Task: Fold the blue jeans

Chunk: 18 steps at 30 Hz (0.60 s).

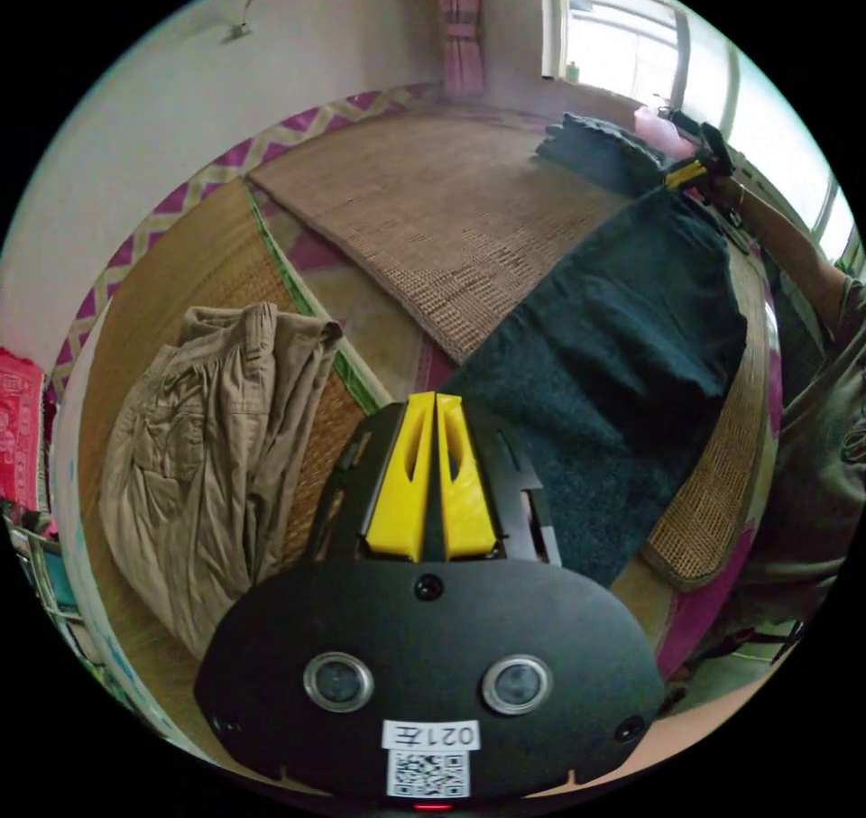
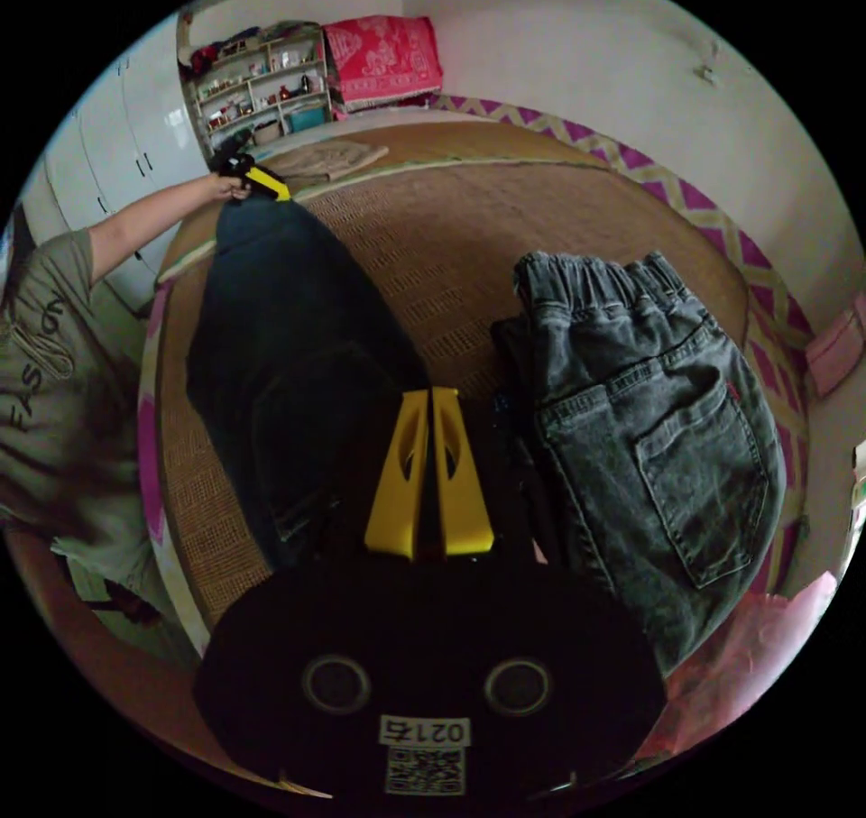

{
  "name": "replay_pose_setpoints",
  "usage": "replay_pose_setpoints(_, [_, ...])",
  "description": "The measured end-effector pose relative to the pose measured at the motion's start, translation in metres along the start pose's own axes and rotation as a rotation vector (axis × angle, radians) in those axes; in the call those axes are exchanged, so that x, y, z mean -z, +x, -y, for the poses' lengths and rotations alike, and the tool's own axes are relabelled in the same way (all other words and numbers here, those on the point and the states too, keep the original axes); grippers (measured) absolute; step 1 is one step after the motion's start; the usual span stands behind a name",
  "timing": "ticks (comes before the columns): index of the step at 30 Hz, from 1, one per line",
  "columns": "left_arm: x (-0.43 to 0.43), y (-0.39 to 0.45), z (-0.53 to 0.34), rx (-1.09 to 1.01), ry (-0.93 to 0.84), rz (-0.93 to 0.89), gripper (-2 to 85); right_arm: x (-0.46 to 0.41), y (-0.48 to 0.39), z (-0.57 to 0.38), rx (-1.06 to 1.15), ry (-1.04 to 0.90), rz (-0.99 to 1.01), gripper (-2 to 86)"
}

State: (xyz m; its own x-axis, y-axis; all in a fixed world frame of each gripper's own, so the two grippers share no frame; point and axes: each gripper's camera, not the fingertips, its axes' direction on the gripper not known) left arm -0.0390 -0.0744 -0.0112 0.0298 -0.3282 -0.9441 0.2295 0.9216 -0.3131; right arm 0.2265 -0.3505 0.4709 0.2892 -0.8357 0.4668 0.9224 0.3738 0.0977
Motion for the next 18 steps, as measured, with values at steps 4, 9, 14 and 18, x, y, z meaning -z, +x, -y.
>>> replay_pose_setpoints(4, [0.069, 0.029, -0.03, -0.015, 0.216, 0.025, -0.9, 0.047, -0.031, -0.014, 0.038, 0.093, -0.027, -1.0])
replay_pose_setpoints(9, [0.202, 0.119, -0.138, -0.076, 0.502, 0.032, -0.9, 0.162, -0.128, -0.09, 0.115, 0.342, -0.057, -1.0])
replay_pose_setpoints(14, [0.237, 0.192, -0.227, -0.065, 0.465, -0.041, -1.0, 0.181, -0.223, -0.165, 0.138, 0.279, -0.011, -1.0])
replay_pose_setpoints(18, [0.19, 0.219, -0.284, 0.074, 0.309, -0.147, -0.9, 0.117, -0.262, -0.215, 0.021, 0.123, 0.065, -1.0])
